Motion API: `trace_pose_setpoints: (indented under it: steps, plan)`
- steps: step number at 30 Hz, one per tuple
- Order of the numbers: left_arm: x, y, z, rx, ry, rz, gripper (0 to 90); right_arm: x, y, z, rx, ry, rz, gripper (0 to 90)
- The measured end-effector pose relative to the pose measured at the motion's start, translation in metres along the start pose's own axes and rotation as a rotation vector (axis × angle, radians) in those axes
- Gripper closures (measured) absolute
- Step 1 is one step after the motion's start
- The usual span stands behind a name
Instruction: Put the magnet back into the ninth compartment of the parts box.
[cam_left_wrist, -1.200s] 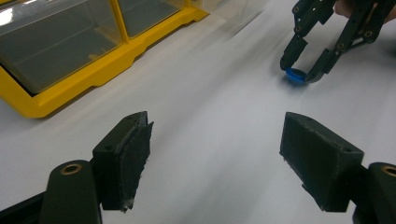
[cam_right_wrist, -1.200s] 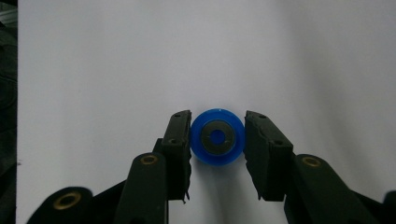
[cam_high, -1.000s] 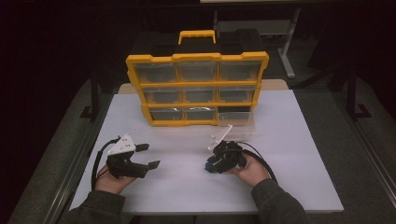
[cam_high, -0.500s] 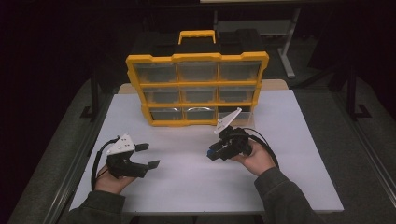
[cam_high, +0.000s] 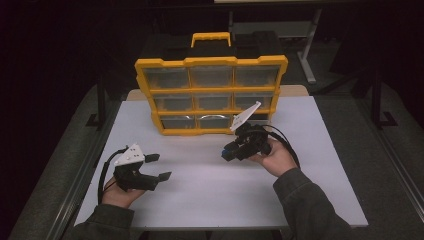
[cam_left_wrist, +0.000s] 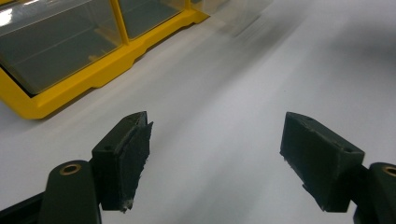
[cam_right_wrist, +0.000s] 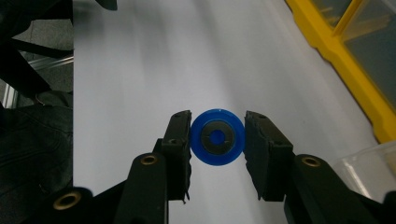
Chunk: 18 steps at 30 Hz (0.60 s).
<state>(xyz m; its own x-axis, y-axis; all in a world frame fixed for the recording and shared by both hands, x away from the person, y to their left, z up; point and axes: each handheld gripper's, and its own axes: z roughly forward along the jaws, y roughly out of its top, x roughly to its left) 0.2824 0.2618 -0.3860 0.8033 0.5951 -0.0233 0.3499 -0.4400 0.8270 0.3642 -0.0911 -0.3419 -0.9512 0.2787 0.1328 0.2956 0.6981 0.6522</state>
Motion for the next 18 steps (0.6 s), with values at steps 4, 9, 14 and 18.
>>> trace_pose_setpoints:
  steps: [4, 9, 14, 18]
  plan:
    - [0.0, 0.0, 0.0, 0.0, 0.001, 0.001, 23.6, -0.003, 0.008, -0.008, -0.002, -0.01, -0.01, 61.2]
    - [0.0, 0.0, -0.001, -0.003, 0.002, 0.006, 23.6, -0.007, 0.016, -0.02, -0.004, -0.018, 0.005, 61.2]
    - [0.0, 0.0, -0.001, -0.005, 0.001, 0.003, 23.7, -0.011, 0.024, -0.029, -0.009, -0.031, -0.015, 61.2]
    - [0.0, 0.001, -0.001, -0.002, 0.0, 0.008, 23.7, -0.013, 0.033, -0.036, -0.017, -0.044, -0.028, 61.3]
